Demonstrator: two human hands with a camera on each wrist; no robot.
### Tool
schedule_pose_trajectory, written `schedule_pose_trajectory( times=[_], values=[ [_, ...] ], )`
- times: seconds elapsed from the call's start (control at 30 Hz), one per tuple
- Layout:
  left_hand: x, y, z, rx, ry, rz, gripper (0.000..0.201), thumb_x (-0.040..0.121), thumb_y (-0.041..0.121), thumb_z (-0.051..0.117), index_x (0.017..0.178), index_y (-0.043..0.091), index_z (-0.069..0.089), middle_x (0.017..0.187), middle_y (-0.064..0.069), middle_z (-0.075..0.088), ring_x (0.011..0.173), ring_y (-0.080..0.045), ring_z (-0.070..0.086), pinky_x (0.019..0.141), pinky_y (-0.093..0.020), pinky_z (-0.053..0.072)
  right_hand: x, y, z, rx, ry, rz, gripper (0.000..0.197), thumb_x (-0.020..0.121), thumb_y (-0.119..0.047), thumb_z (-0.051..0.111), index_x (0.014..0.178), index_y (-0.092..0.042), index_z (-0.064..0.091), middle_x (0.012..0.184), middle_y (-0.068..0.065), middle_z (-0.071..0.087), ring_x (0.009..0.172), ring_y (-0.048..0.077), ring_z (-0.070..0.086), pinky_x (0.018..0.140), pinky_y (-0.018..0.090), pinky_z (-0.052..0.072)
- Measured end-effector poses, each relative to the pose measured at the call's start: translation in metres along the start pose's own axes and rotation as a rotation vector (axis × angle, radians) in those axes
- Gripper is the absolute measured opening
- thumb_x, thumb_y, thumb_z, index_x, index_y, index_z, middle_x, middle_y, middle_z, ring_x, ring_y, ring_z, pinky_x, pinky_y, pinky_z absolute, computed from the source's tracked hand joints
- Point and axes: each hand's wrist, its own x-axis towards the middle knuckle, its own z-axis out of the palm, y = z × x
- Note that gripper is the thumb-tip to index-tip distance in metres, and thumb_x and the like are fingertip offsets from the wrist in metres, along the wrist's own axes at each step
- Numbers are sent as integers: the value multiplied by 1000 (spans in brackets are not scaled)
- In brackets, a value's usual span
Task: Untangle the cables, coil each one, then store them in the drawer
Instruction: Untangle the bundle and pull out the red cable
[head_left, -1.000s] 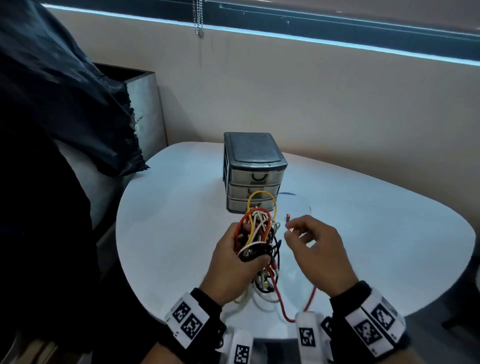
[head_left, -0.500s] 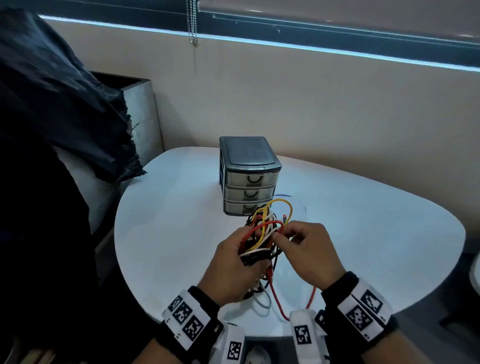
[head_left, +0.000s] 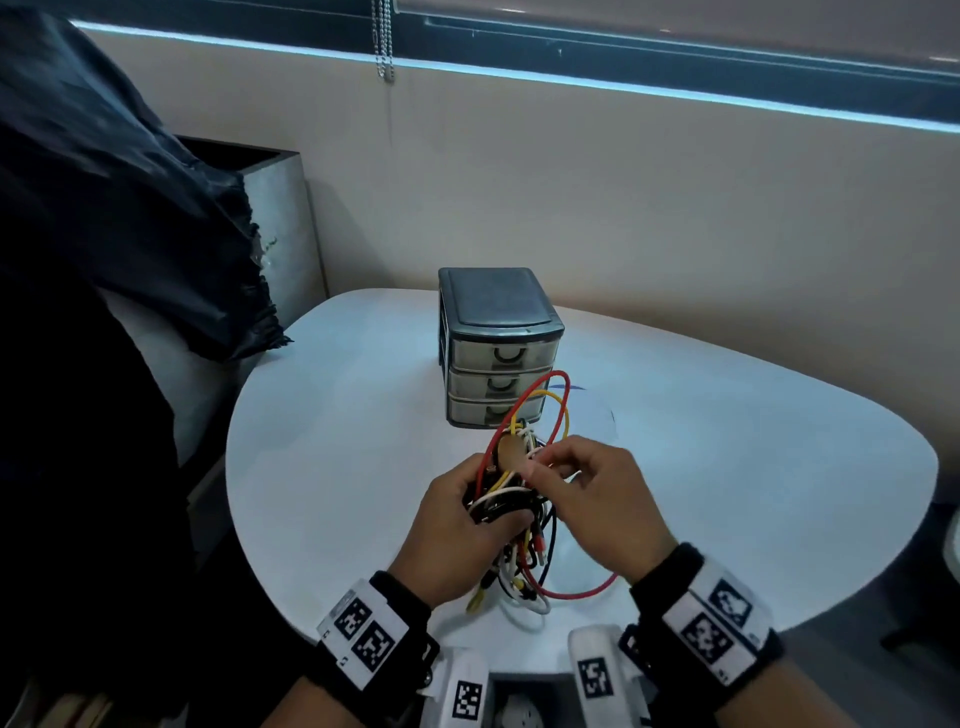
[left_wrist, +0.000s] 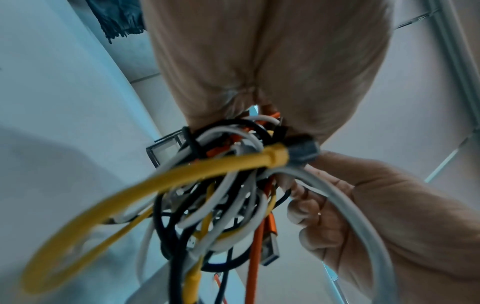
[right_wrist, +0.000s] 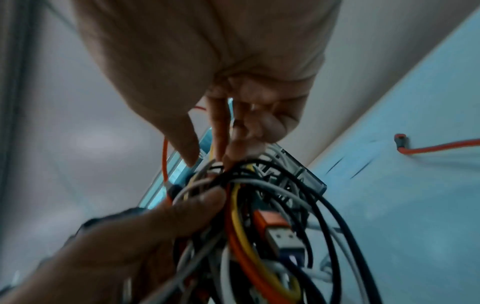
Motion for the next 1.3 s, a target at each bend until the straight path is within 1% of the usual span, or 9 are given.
schedule_pose_trajectory(
  times=[0.1,0.2,0.47,0.67,0.83,0.93,1.07,1.2,1.3],
  values=[
    [-2,-2,3,-12,5,9,40,82,-4,75,111,22,67,99,5,76,93,-15,72,81,-28,57,-2,9,10,-37,122,68,27,80,-38,78,70,-17,66,62,-7,61,51,1,51,53,17,40],
    [0,-4,6,-22,-5,25,40,81,-7,74,110,21,67,98,6,76,92,-13,72,78,-22,55,-3,5,7,-34,41,24,21,86,-28,73,68,-17,72,62,-8,65,56,1,56,59,15,41],
    [6,-6,19,-76,-25,43,38,81,-8,74,110,16,68,100,1,77,94,-18,73,80,-28,58,0,7,-14,-76,46,71,23,77,-33,81,71,-14,69,70,3,68,56,2,55,53,13,43],
    [1,-6,19,-92,-15,20,40,80,-9,75,108,18,67,99,3,76,94,-16,73,81,-27,57,0,11,-9,-92,23,53,14,82,-17,75,69,-13,71,68,0,67,48,-1,51,53,11,37],
    [-4,0,8,-12,-78,-1,38,81,-4,76,108,22,67,98,7,76,93,-13,72,83,-25,56,16,-8,-32,-99,140,65,22,76,-11,73,57,-15,65,52,-7,56,47,2,45,55,20,38],
    [-1,0,0,69,-58,5,34,80,3,77,104,24,66,94,5,74,89,-14,70,82,-30,56,38,-32,-86,-130,402,-81,24,78,-9,72,59,-21,63,58,-4,60,48,0,49,56,16,39],
    [6,6,4,51,-19,21,32,79,1,77,100,23,68,89,4,74,82,-14,71,78,-30,56,52,-48,-125,-4,707,-218,7,84,-16,74,80,-14,69,66,1,61,51,-2,52,56,11,42],
    [11,11,10,-49,3,-7,33,81,-3,76,105,19,68,93,0,76,87,-20,73,79,-31,58,34,-11,-83,120,363,92,50,81,-31,78,120,-7,59,77,9,65,51,12,54,47,21,40],
    [7,8,12,-50,22,-19,31,80,-3,78,103,15,68,91,-1,76,84,-17,72,74,-28,56,3,15,-42,133,148,343,100,82,-44,75,153,-25,7,99,5,67,65,16,69,51,26,52]
  ],
)
